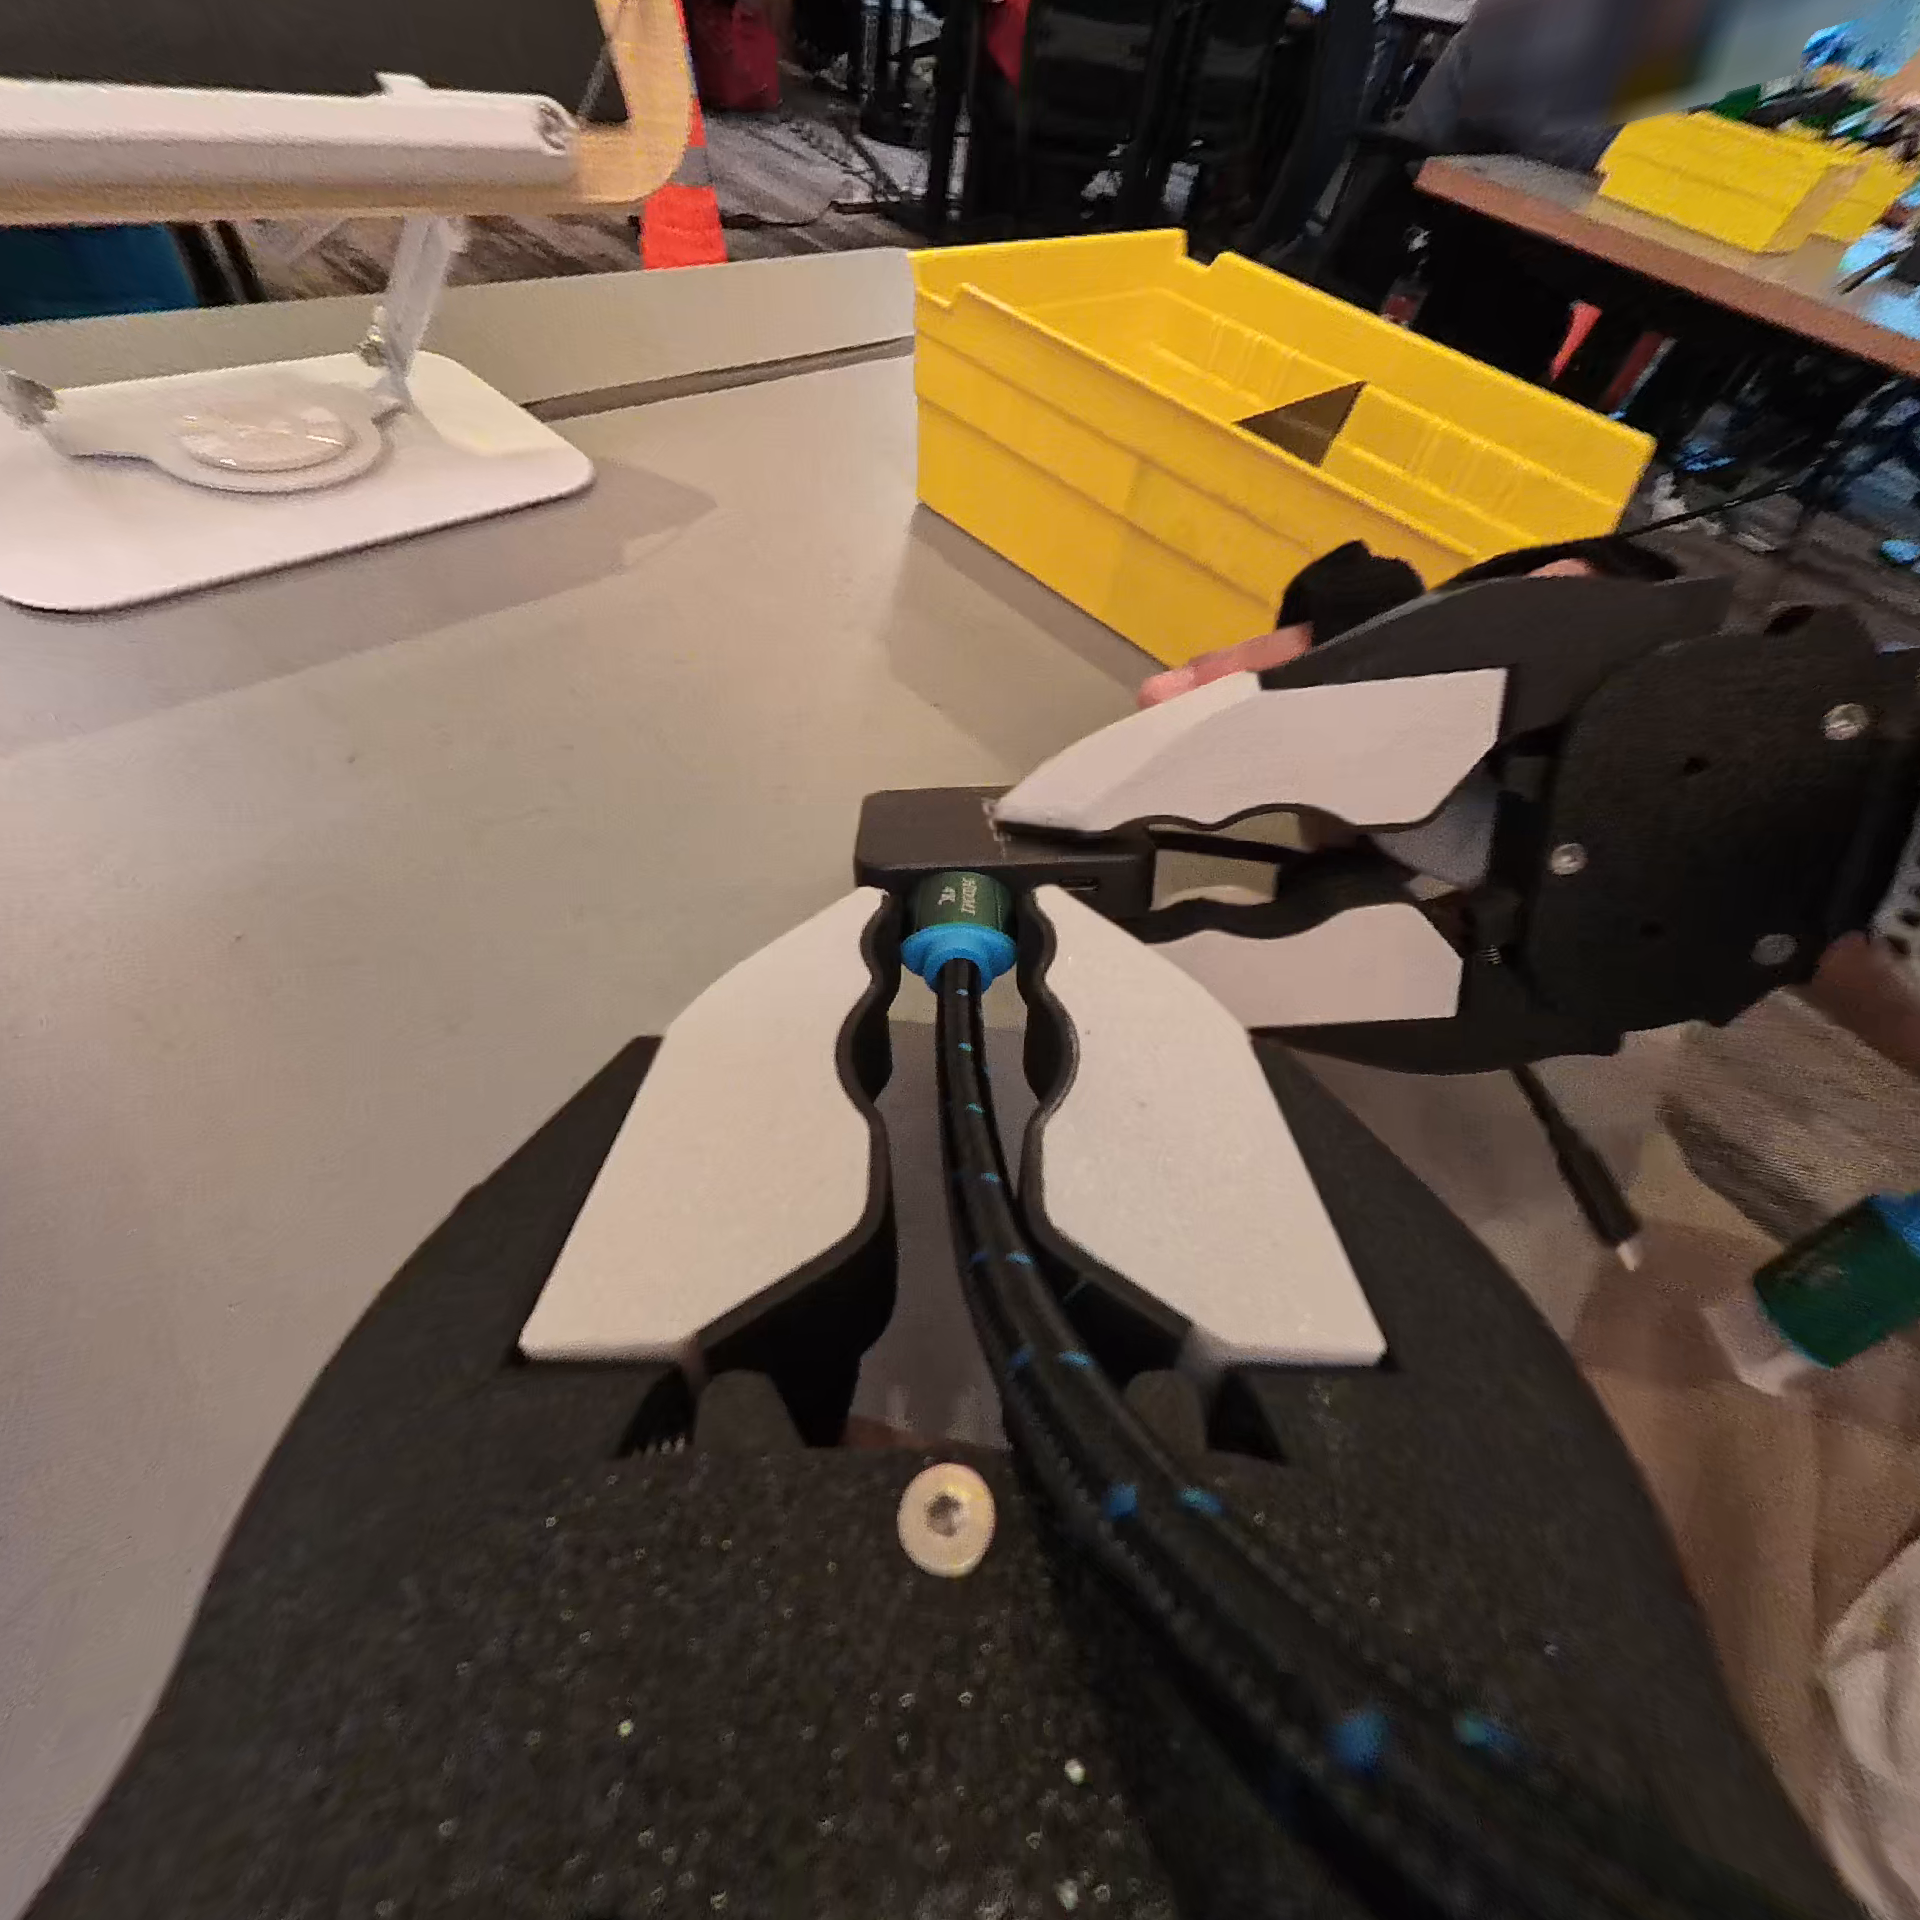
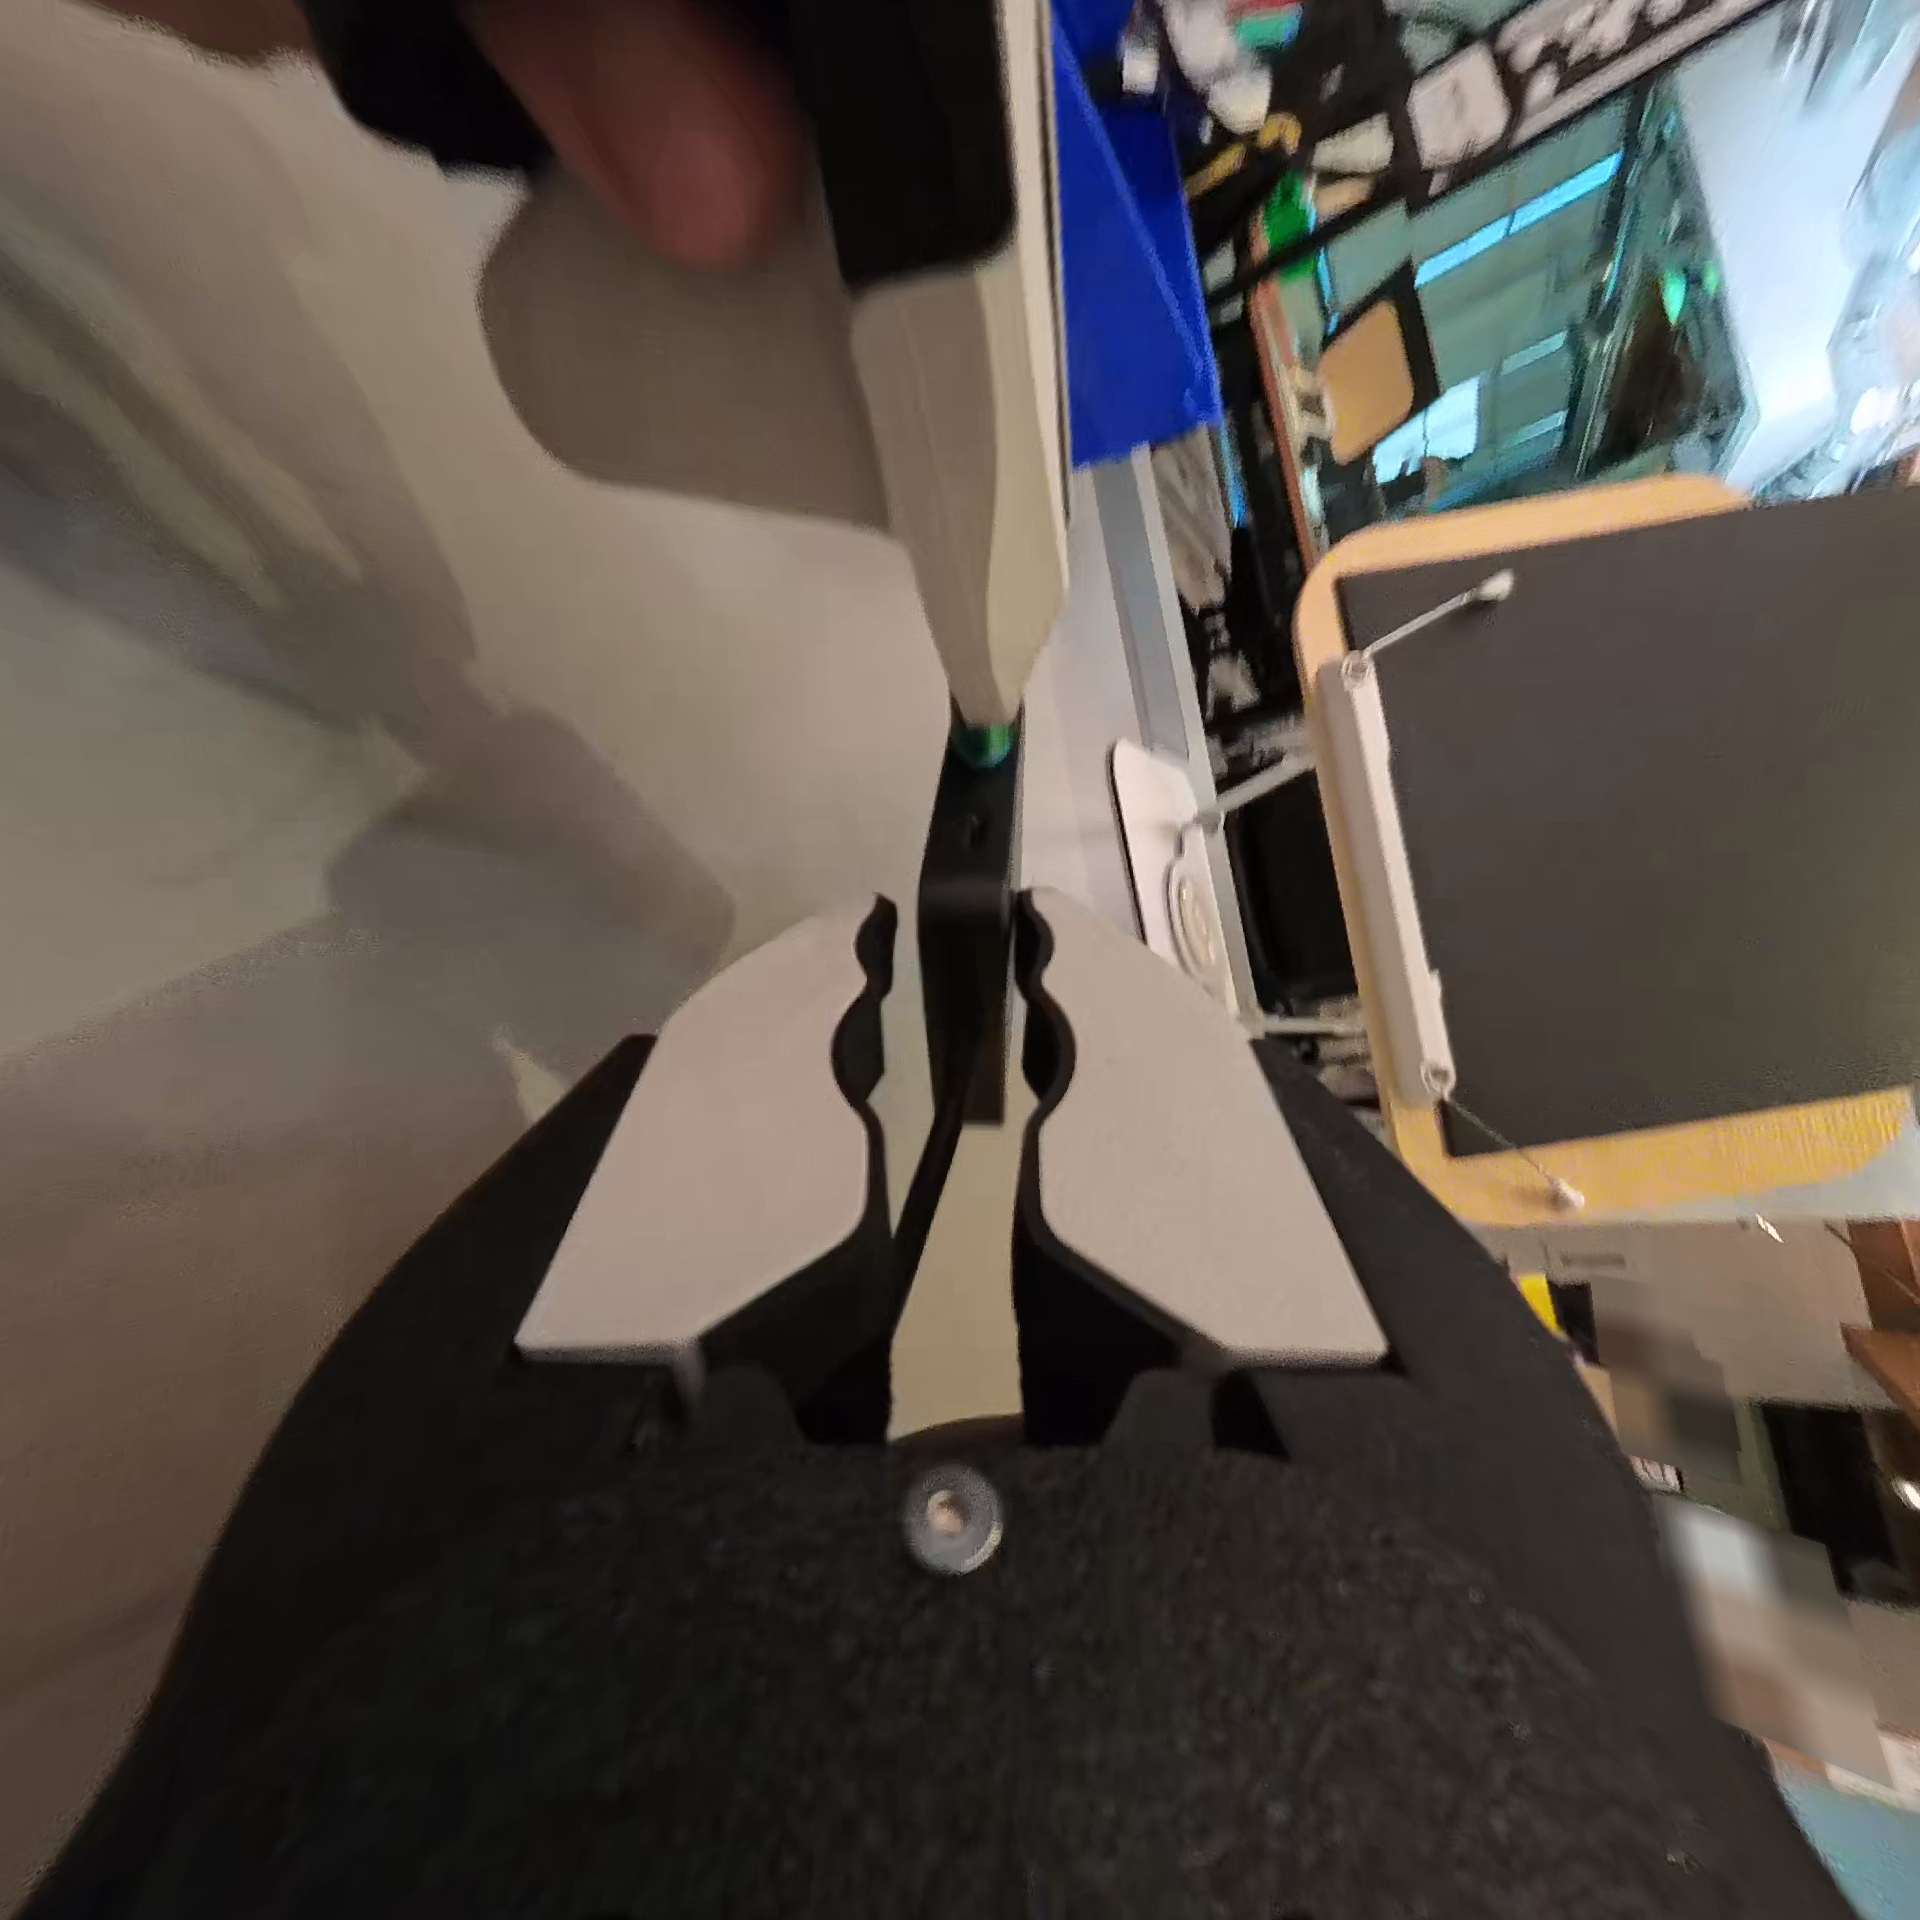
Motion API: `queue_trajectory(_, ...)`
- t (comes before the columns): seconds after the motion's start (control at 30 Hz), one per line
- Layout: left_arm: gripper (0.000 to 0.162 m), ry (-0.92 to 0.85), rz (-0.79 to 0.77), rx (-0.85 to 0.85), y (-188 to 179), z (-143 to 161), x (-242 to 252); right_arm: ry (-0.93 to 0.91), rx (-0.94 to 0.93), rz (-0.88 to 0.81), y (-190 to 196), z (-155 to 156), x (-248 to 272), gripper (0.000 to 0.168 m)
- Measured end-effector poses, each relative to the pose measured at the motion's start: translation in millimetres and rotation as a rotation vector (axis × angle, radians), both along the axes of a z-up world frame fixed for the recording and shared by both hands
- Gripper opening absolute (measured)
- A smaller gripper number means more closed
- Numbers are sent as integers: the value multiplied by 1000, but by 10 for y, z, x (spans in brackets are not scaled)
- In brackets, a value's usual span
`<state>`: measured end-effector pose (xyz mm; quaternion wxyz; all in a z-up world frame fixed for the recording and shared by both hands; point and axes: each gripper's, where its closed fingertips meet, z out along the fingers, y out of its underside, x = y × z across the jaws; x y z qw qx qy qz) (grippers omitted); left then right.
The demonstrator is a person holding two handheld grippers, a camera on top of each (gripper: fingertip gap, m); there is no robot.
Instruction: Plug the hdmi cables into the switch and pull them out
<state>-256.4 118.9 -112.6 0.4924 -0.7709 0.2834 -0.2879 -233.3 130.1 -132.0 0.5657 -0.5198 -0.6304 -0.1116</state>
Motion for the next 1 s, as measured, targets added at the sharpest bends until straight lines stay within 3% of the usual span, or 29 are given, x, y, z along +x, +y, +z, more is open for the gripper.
queue_trajectory(0.23,21,-3,-7,13,-16,26,29,49,45,63,28,72,-46,14)
queue_trajectory(0.63,20,205,62,187,12,-6,-36,34,76,-57,165,-27,-110,14)
queue_trajectory(0.77,21,133,-19,83,-23,-87,12,96,-32,-7,102,-75,-93,13)
queue_trajectory(0.83,29,116,-110,44,-96,-156,37,97,-72,27,69,-139,-79,13)
queue_trajectory(0.9,52,59,-176,37,-176,-117,25,111,-105,68,12,-156,-94,13)
queue_trajectory(1.0,59,0,-271,11,-242,-54,-57,233,-209,139,-97,-35,-134,13)
